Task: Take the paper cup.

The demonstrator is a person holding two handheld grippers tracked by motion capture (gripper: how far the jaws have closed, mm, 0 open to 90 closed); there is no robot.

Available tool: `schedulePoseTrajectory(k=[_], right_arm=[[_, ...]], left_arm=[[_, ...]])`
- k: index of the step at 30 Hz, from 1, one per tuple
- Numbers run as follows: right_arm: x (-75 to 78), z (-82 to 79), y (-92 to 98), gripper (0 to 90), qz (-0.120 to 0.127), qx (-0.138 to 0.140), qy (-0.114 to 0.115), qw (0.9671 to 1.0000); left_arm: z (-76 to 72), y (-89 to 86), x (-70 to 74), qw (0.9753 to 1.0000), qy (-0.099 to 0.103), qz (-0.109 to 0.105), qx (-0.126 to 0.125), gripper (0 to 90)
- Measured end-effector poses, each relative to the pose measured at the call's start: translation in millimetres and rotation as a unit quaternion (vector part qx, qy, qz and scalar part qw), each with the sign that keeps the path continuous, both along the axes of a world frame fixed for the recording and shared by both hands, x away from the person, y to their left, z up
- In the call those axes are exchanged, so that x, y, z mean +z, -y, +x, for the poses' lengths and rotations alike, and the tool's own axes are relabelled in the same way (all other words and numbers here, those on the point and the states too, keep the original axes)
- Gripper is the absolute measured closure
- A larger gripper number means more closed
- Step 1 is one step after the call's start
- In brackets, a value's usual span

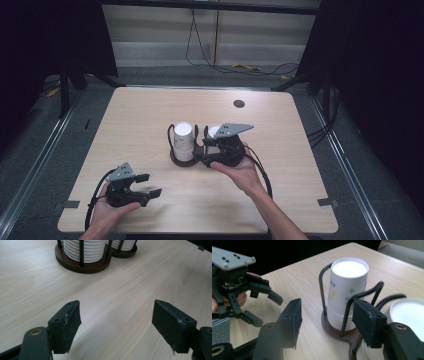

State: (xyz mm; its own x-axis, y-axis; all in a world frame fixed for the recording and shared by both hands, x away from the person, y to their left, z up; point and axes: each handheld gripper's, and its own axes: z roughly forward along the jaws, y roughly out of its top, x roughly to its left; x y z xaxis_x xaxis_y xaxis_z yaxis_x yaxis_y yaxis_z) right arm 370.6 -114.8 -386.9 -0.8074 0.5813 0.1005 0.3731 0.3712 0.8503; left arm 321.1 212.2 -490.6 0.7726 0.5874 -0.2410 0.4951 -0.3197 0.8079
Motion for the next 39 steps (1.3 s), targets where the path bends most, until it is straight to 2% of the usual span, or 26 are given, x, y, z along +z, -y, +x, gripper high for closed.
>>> schedulePoseTrajectory(k=[3,4,6,8,10,16,20,21,26,27,29,31,33,35,39], right_arm=[[4.1,2.8,-2.4,43.0,0.003,0.002,0.006,1.0000],[9.7,7.7,-5.9,46.1,0.007,0.012,0.013,0.9998],[12.6,12.3,-8.6,45.8,0.011,0.024,0.015,0.9996],[13.2,15.5,-10.3,44.3,0.014,0.024,0.012,0.9995],[13.2,26.0,-15.7,40.5,0.008,0.023,0.003,0.9997],[17.6,40.4,-22.8,35.3,-0.001,0.025,-0.002,0.9997],[22.8,52.6,-29.6,35.3,-0.020,0.028,-0.004,0.9994],[24.5,57.3,-34.5,35.3,-0.035,0.036,-0.009,0.9987],[26.6,66.0,-41.4,35.5,-0.056,0.043,-0.015,0.9974],[28.9,67.9,-44.4,36.5,-0.067,0.036,-0.002,0.9971],[29.5,68.9,-45.6,36.6,-0.069,0.037,-0.002,0.9969],[27.4,73.7,-50.3,35.7,-0.084,0.044,-0.016,0.9954],[26.7,75.1,-51.5,35.3,-0.088,0.047,-0.019,0.9948],[23.9,80.6,-55.7,33.9,-0.106,0.049,-0.028,0.9927],[21.3,86.8,-56.7,31.9,-0.116,0.045,-0.034,0.9916]], left_arm=[[0.4,0.0,-0.4,1.0000,0.000,-0.001,-0.001,22.9],[0.7,0.1,-0.6,1.0000,-0.002,-0.001,-0.001,22.9],[0.8,0.0,-0.7,1.0000,-0.003,-0.005,0.001,23.0],[0.6,-0.7,-0.7,1.0000,-0.006,-0.003,0.004,23.6],[0.5,-2.0,-0.4,1.0000,-0.004,-0.004,0.007,23.6],[-0.4,-1.5,-0.4,1.0000,-0.005,-0.003,0.004,23.6],[-1.5,-0.6,0.6,1.0000,0.000,0.000,-0.001,24.3],[-1.7,-0.6,0.7,1.0000,0.000,-0.002,-0.001,24.3],[-1.5,-2.0,1.0,1.0000,-0.002,-0.002,0.003,24.3],[-1.3,-2.2,0.9,1.0000,-0.003,0.000,0.003,24.3],[-1.0,-2.4,0.3,1.0000,-0.007,0.003,0.006,24.4],[-0.5,-2.9,0.0,1.0000,-0.007,0.002,0.005,24.7],[-0.6,-3.2,0.2,0.9999,-0.007,0.002,0.007,24.7],[-0.5,-3.8,0.3,1.0000,-0.005,0.002,0.008,24.8],[0.2,-4.6,-0.6,0.9999,-0.012,0.005,0.010,24.7]])
